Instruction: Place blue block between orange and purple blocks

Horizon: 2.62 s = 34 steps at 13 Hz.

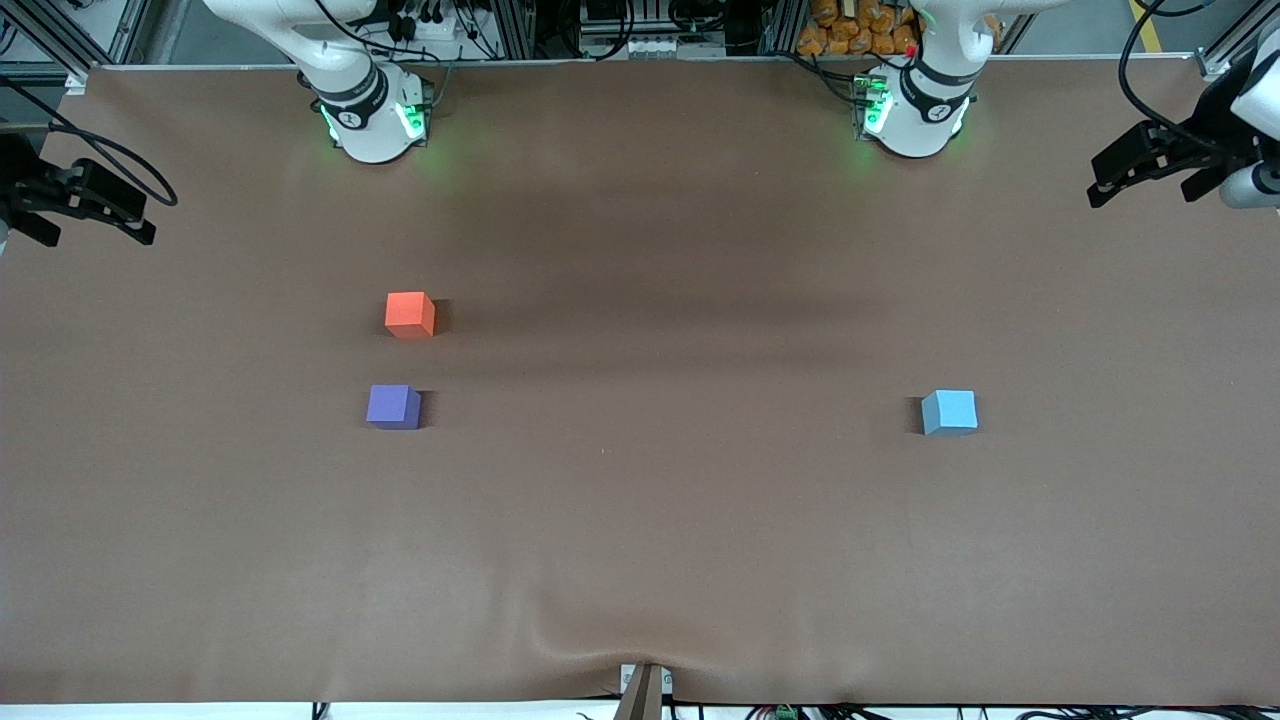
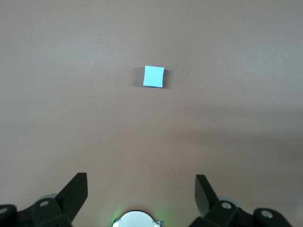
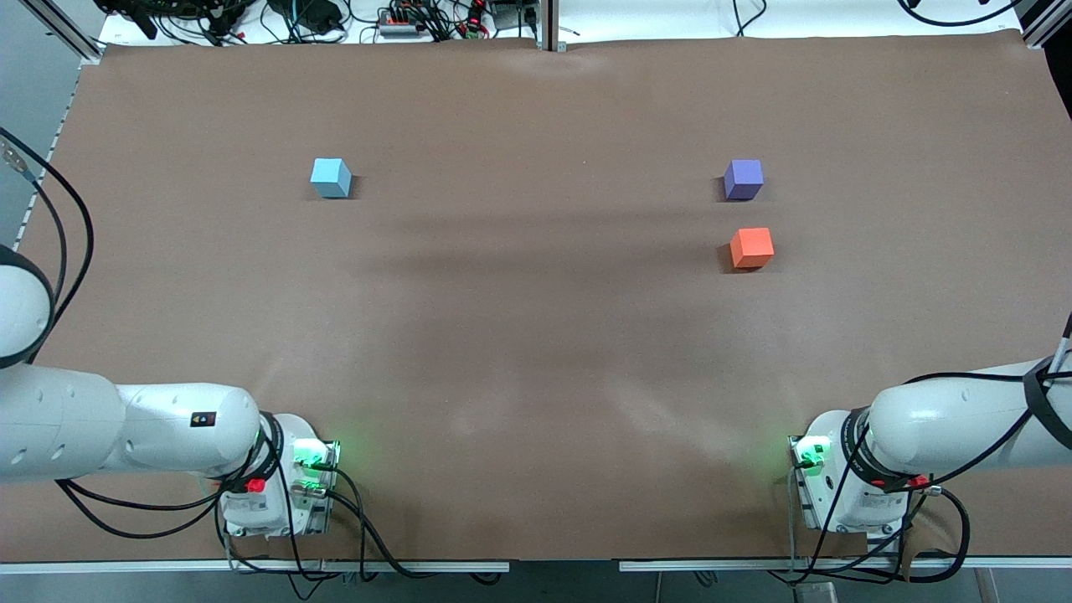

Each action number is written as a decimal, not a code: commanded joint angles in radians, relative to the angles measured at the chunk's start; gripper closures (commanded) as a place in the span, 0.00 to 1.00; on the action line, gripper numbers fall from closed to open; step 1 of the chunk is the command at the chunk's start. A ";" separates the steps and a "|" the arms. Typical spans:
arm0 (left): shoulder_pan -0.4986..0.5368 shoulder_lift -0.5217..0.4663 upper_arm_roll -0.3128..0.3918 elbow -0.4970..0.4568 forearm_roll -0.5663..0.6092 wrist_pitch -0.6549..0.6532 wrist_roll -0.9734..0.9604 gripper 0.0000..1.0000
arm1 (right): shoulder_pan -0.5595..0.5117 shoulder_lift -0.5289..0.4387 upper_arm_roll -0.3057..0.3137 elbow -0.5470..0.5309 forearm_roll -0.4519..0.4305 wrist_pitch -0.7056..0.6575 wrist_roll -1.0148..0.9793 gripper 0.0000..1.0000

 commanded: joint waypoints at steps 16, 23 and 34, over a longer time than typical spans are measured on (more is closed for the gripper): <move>0.007 0.017 -0.005 0.018 -0.003 -0.031 0.023 0.00 | -0.016 0.010 0.009 0.024 0.020 -0.018 -0.012 0.00; -0.002 0.028 -0.008 0.029 0.022 -0.022 0.022 0.00 | -0.018 0.010 0.009 0.022 0.020 -0.019 -0.012 0.00; 0.004 0.029 -0.008 0.021 0.020 -0.024 0.020 0.00 | -0.024 0.010 0.007 0.022 0.020 -0.029 -0.012 0.00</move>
